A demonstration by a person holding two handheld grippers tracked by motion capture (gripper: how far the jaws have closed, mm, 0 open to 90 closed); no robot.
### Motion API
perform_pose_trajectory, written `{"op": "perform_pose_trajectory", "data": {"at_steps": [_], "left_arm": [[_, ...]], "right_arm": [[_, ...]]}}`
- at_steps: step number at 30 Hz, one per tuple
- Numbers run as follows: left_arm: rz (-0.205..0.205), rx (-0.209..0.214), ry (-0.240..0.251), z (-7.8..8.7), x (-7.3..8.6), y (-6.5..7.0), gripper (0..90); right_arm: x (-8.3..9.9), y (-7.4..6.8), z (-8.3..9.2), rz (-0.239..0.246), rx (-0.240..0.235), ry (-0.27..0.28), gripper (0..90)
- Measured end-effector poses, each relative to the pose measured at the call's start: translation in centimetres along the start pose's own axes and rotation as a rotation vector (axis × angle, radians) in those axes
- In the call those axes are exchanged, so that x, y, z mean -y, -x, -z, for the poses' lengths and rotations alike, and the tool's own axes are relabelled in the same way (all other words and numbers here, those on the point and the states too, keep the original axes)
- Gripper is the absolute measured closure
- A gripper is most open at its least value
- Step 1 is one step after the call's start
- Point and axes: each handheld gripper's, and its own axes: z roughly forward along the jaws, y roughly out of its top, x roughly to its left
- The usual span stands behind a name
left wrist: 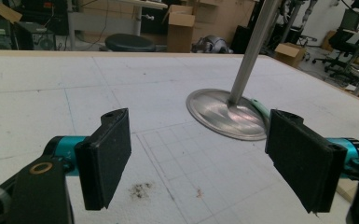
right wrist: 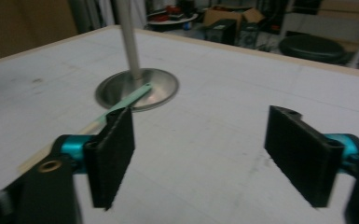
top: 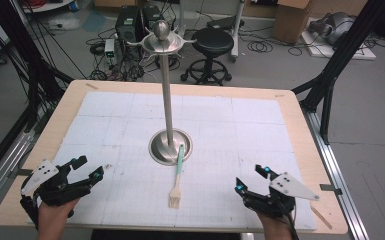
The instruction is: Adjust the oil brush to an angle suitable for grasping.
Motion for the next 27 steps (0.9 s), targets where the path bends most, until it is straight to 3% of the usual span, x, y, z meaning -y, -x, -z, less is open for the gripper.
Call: {"op": "perform_pose_trajectory", "data": {"at_steps": [1, 2, 5, 6, 7, 8, 9, 10, 12, 13, 15, 19, 21, 23, 27], "left_arm": [[-0.004, 0.006, -0.004, 0.0, 0.0, 0.0, 23.1], [-0.005, 0.008, -0.006, 0.0, 0.0, 0.0, 23.3], [-0.006, 0.011, -0.006, 0.2, 0.0, 0.0, 23.3], [-0.006, 0.011, -0.006, 0.2, 0.0, 0.0, 23.3], [0.000, 0.009, -0.003, 0.2, 0.0, -0.1, 23.4], [0.000, 0.009, -0.003, 0.2, 0.0, -0.1, 23.4], [0.002, 0.006, -0.008, 0.2, 0.1, -0.2, 23.4], [0.002, 0.006, -0.008, 0.2, 0.1, -0.2, 23.5], [0.007, 0.003, -0.010, 0.2, 0.1, -0.3, 23.6], [0.006, 0.002, -0.014, 0.1, 0.1, -0.3, 23.8], [0.005, 0.002, -0.016, 0.2, 0.1, -0.3, 24.0], [0.007, 0.003, -0.018, 0.3, 0.2, -0.4, 24.1], [0.006, 0.003, -0.019, 0.3, 0.2, -0.5, 24.2], [0.013, 0.000, -0.017, 0.3, 0.2, -0.6, 24.2], [0.015, 0.000, -0.020, 0.3, 0.2, -0.7, 24.3]], "right_arm": [[-0.2, -0.4, -0.5, 0.013, -0.023, -0.010, 34.0], [-0.4, -1.3, -1.5, 0.025, -0.064, -0.025, 45.4], [-0.4, -2.4, -3.0, 0.033, -0.123, -0.071, 66.1], [-0.4, -2.4, -3.0, 0.033, -0.123, -0.071, 66.1], [-0.2, -3.1, -4.5, 0.038, -0.170, -0.126, 77.9], [-0.2, -3.1, -4.5, 0.038, -0.170, -0.126, 77.9], [0.1, -4.0, -6.2, 0.073, -0.202, -0.193, 86.5], [0.2, -4.4, -7.1, 0.091, -0.217, -0.226, 89.3], [0.3, -4.8, -7.9, 0.106, -0.226, -0.252, 89.3], [0.7, -5.6, -9.6, 0.104, -0.251, -0.287, 89.3], [1.2, -6.3, -11.2, 0.106, -0.279, -0.312, 89.3], [2.0, -7.7, -13.3, 0.118, -0.309, -0.370, 89.3], [2.0, -8.0, -13.5, 0.147, -0.311, -0.379, 89.3], [1.9, -7.9, -13.6, 0.128, -0.326, -0.377, 89.3], [1.8, -8.0, -13.9, 0.134, -0.342, -0.396, 89.3]]}}
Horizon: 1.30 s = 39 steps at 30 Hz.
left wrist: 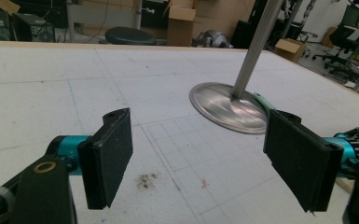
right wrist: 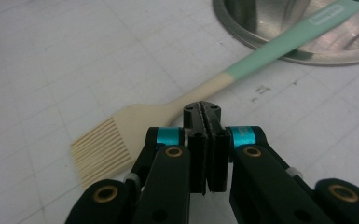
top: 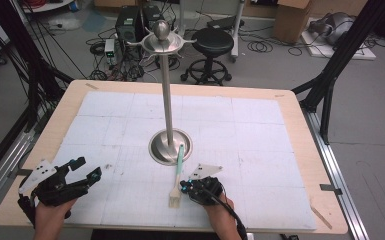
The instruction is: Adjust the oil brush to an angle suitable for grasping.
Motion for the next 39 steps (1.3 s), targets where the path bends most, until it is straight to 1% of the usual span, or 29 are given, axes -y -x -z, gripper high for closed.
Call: {"op": "perform_pose_trajectory", "data": {"at_steps": [4, 6, 7, 11, 14, 15, 16, 17, 18, 20, 24, 27, 29, 31, 32, 35, 36, 38, 39], "left_arm": [[-0.007, 0.000, -0.009, -0.1, 0.0, 0.0, 24.6], [-0.005, -0.001, -0.012, 0.0, 0.0, -0.1, 24.7], [-0.005, -0.001, -0.012, 0.0, 0.0, -0.1, 24.7], [0.004, -0.006, -0.008, 0.0, 0.0, -0.2, 24.7], [0.005, -0.007, -0.009, 0.0, 0.0, -0.3, 24.7], [0.004, -0.006, -0.009, 0.0, 0.0, -0.3, 24.7], [0.002, -0.004, -0.014, 0.0, 0.0, -0.2, 24.8], [0.002, -0.004, -0.014, 0.0, 0.0, -0.2, 24.8], [0.003, -0.004, -0.014, 0.0, 0.0, -0.2, 24.8], [0.003, -0.004, -0.016, 0.0, 0.0, -0.2, 24.8], [0.006, -0.007, -0.014, 0.0, 0.0, -0.3, 24.9], [0.007, -0.007, -0.013, 0.1, 0.0, -0.3, 24.9], [0.008, -0.009, -0.012, 0.1, 0.0, -0.3, 24.9], [0.011, -0.009, -0.010, 0.1, 0.0, -0.4, 24.9], [0.013, -0.009, -0.010, 0.2, 0.0, -0.4, 24.9], [0.016, -0.009, -0.004, 0.3, -0.1, -0.5, 24.9], [0.017, -0.008, -0.004, 0.3, 0.0, -0.5, 24.9], [0.017, -0.005, -0.010, 0.3, 0.0, -0.5, 24.9], [0.016, -0.004, -0.012, 0.2, 0.0, -0.5, 24.9]], "right_arm": [[-0.4, -0.6, -0.4, 0.020, -0.023, -0.010, 89.3], [-0.8, -0.9, -0.8, 0.029, -0.048, -0.017, 89.3], [-0.9, -1.0, -0.9, 0.036, -0.051, -0.019, 89.3], [-1.4, -1.4, -1.4, 0.039, -0.063, -0.030, 89.3], [-2.3, -2.0, -2.3, 0.055, -0.078, -0.045, 89.3], [-2.3, -2.0, -2.3, 0.055, -0.078, -0.045, 89.3], [-2.9, -2.4, -2.9, 0.070, -0.088, -0.052, 89.2], [-2.9, -2.4, -2.9, 0.070, -0.088, -0.052, 89.2], [-3.3, -2.7, -3.4, 0.078, -0.094, -0.058, 89.3], [-3.5, -2.9, -3.6, 0.079, -0.099, -0.059, 89.3], [-4.4, -3.8, -4.8, 0.093, -0.122, -0.064, 89.3], [-5.0, -4.3, -5.5, 0.094, -0.134, -0.067, 89.3], [-5.4, -4.8, -6.0, 0.101, -0.138, -0.065, 89.3], [-5.6, -5.0, -6.3, 0.101, -0.140, -0.062, 89.3], [-5.9, -5.2, -6.7, 0.098, -0.138, -0.058, 89.3], [-6.0, -5.2, -6.6, 0.093, -0.140, -0.042, 89.3], [-6.0, -5.1, -6.2, 0.095, -0.135, -0.030, 89.3], [-5.9, -4.6, -4.9, 0.090, -0.124, 0.009, 89.3], [-5.6, -3.7, -3.1, 0.075, -0.097, 0.051, 89.2]]}}
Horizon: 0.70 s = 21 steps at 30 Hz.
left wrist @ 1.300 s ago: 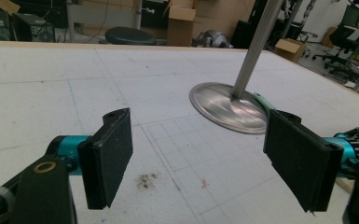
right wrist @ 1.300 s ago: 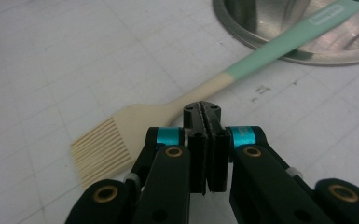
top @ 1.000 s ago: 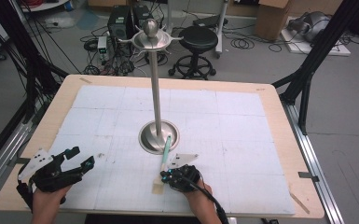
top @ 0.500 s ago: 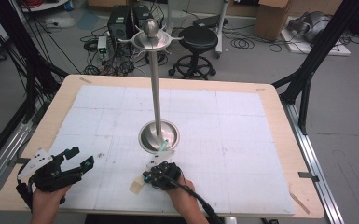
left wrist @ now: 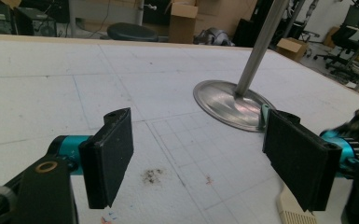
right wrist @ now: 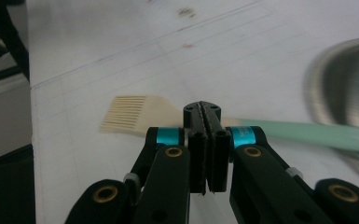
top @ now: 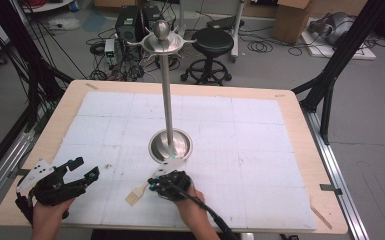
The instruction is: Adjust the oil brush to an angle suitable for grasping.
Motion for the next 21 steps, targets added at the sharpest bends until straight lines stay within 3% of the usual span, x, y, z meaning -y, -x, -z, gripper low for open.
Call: {"op": "perform_pose_trajectory", "data": {"at_steps": [3, 4, 5, 6, 7, 8, 9, 10, 13, 14, 15, 16, 17, 18, 19, 21], "left_arm": [[-0.004, 0.009, -0.004, -0.2, 0.0, 0.3, 24.9], [-0.004, 0.009, -0.004, -0.2, 0.0, 0.3, 24.9], [-0.005, 0.012, -0.007, -0.2, 0.0, 0.4, 24.9], [-0.005, 0.015, -0.007, -0.3, 0.0, 0.5, 24.9], [-0.009, 0.019, -0.007, -0.3, 0.0, 0.6, 24.9], [-0.013, 0.026, -0.009, -0.4, 0.0, 0.8, 24.9], [-0.019, 0.032, -0.011, -0.4, -0.1, 0.9, 25.4], [-0.022, 0.038, -0.013, -0.5, -0.1, 1.1, 25.4], [-0.028, 0.058, -0.013, -0.6, -0.1, 1.5, 25.8], [-0.026, 0.063, -0.009, -0.6, -0.2, 1.6, 25.7], [-0.024, 0.069, -0.006, -0.6, -0.2, 1.7, 24.1], [-0.024, 0.073, -0.006, -0.7, -0.2, 1.8, 24.1], [-0.022, 0.079, -0.004, -0.7, -0.3, 1.9, 21.4], [-0.019, 0.091, 0.001, -0.8, -0.3, 2.1, 21.4], [-0.030, 0.107, 0.008, -0.9, -0.3, 2.3, 18.6], [-0.039, 0.110, 0.010, -1.0, -0.3, 2.4, 18.4]], "right_arm": [[1.2, 1.6, 3.6, -0.041, 0.050, 0.061, 89.2], [1.2, 1.6, 3.6, -0.041, 0.050, 0.061, 89.2], [2.3, 2.6, 6.3, -0.069, 0.090, 0.097, 89.2], [2.9, 3.1, 7.6, -0.088, 0.110, 0.115, 88.8], [2.9, 3.1, 7.6, -0.088, 0.110, 0.115, 88.8], [3.6, 3.6, 8.8, -0.100, 0.131, 0.132, 88.2], [4.9, 4.4, 11.2, -0.123, 0.179, 0.156, 83.5], [4.9, 4.4, 11.2, -0.123, 0.179, 0.156, 83.5], [6.9, 4.9, 14.3, -0.123, 0.274, 0.172, 71.8], [7.4, 5.0, 15.2, -0.128, 0.301, 0.179, 65.6], [8.3, 5.1, 17.0, -0.131, 0.362, 0.188, 53.6], [8.3, 5.1, 17.0, -0.131, 0.362, 0.188, 53.6], [9.2, 5.1, 18.7, -0.130, 0.428, 0.205, 41.8], [9.2, 5.1, 18.7, -0.130, 0.428, 0.205, 41.8], [10.0, 5.1, 20.1, -0.144, 0.488, 0.236, 30.1], [10.5, 5.1, 20.8, -0.157, 0.507, 0.251, 26.1]]}}
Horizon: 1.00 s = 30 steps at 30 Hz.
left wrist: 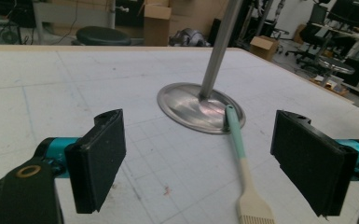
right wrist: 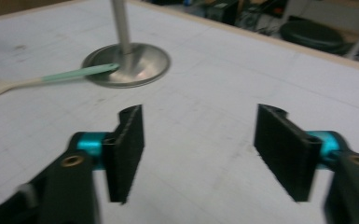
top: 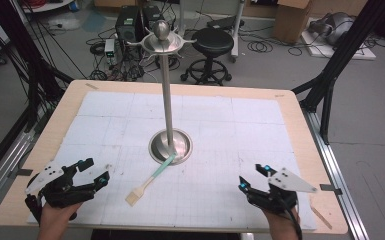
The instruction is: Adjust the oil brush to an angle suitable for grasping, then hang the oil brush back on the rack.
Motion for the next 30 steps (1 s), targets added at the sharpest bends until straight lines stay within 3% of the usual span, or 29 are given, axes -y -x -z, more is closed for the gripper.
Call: {"op": "perform_pose_trajectory", "data": {"at_steps": [1, 6, 12, 22, 30], "left_arm": [[-0.005, -0.008, -0.004, -0.1, 0.0, 0.2, 18.3], [-0.018, 0.022, -0.011, -0.3, 0.0, 0.5, 19.6], [-0.032, 0.031, -0.025, -0.4, 0.1, 0.7, 22.2], [-0.049, 0.009, -0.065, -0.5, 0.3, 0.6, 23.4], [-0.061, 0.038, -0.092, -1.4, 0.3, 1.0, 25.0]], "right_arm": [[0.5, 0.9, 1.0, -0.018, 0.035, 0.024, 19.9], [1.3, 2.0, 2.5, -0.025, 0.094, 0.042, 18.0], [1.3, 2.1, 3.0, -0.027, 0.108, 0.066, 18.0], [1.2, 1.8, 2.4, -0.043, 0.080, 0.068, 18.0], [1.4, 1.6, 2.6, -0.042, 0.081, 0.060, 18.0]]}}
